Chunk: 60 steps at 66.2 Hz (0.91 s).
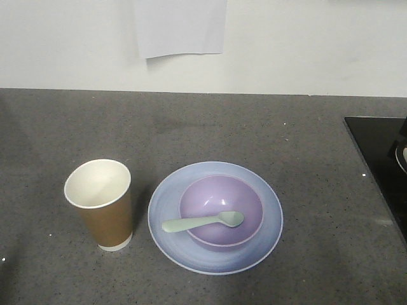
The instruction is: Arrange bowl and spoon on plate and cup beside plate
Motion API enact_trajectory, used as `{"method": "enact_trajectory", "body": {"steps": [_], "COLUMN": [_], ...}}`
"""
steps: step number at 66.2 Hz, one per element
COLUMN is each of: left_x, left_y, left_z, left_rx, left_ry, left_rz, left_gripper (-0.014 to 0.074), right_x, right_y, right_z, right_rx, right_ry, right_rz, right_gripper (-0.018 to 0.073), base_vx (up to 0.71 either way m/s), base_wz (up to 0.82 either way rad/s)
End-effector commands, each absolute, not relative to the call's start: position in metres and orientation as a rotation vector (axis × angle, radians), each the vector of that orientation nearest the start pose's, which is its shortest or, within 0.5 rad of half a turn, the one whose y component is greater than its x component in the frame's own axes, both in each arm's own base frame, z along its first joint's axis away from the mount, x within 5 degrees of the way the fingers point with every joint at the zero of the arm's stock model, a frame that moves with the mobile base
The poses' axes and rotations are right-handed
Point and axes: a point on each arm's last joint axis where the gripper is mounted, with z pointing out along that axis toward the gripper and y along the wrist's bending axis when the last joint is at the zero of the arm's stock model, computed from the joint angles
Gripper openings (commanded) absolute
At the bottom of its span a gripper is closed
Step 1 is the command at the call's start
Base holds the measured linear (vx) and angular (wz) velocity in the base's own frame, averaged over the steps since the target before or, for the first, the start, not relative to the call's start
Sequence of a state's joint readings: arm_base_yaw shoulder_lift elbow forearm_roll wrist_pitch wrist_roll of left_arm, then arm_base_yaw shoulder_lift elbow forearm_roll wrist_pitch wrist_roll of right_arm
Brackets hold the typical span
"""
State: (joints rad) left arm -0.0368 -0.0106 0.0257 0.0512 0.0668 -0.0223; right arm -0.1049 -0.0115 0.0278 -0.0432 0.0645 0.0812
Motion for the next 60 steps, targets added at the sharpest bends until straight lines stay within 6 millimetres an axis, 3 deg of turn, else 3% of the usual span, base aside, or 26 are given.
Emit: {"method": "enact_trajectory", "body": {"steps": [1,60], "left_x": [0.0556,0.0556], "left_y": [-0.0020,-0.0020], "left_z": [0.2091,0.2091], "left_rx": [0.039,0.039], "left_ry": [1.475,1.475], "left_rz": [-0.014,-0.014], "left_gripper": [-0.0006,-0.0006], "right_x": [0.0553,0.0550], "right_y": [-0.0063,-0.0061], "right_z": [0.2064,0.2094], "right_rx": [0.115,0.118], "right_ry": [1.459,1.426], "right_rz": [-0.057,-0.049], "right_gripper": [-0.0003,-0.0003], "base_vx": [0.00,0.00], "base_wz": [0.00,0.00]}}
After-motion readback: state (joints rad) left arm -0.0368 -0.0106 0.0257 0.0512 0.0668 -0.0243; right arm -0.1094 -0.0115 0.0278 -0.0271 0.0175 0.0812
